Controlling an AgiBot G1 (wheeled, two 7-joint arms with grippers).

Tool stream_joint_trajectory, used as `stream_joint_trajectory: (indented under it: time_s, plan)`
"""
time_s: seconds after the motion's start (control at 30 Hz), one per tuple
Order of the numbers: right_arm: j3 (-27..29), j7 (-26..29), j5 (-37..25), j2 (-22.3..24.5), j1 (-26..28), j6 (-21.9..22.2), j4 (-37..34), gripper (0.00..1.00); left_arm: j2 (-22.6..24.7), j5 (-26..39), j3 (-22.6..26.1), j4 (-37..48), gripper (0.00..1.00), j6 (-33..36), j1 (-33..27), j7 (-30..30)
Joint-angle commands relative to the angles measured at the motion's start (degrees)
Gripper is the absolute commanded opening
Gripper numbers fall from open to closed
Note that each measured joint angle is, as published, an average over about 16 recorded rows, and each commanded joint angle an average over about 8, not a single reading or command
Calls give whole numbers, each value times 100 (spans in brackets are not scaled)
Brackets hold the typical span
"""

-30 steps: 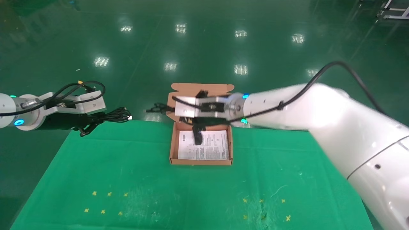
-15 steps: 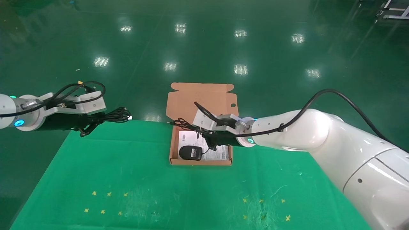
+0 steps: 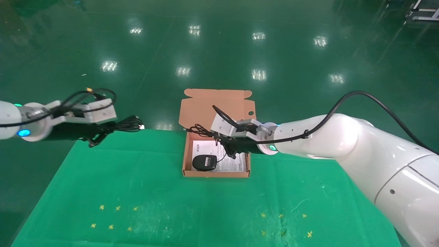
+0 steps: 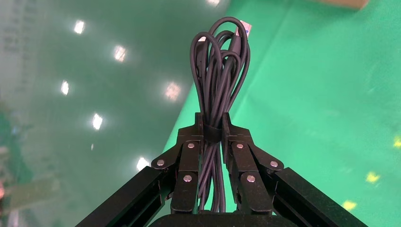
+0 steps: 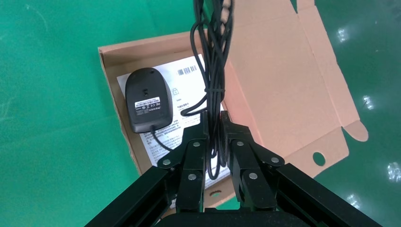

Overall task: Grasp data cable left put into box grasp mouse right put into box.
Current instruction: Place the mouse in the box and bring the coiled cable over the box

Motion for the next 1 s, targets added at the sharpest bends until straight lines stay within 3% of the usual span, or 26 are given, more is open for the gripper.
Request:
stream_joint_trajectory:
  time_s: [0.03, 0.4, 0.8, 1.0]
  plan:
    - [-22, 23, 4, 45, -4, 9, 65, 100, 32, -20, 4, -14, 0, -27, 29, 20]
    - [-7, 143, -75, 533, 188, 63, 544, 100, 812, -341, 62, 607, 0, -672, 242, 920]
    - [-17, 512, -393, 2272, 358, -6, 2351, 100, 2438, -1079, -11, 2607, 0, -1784, 343, 2828]
    - [-138, 992, -818, 2937, 401, -120, 3280, 100, 2818, -1696, -17, 3160, 0, -2005, 385, 3675]
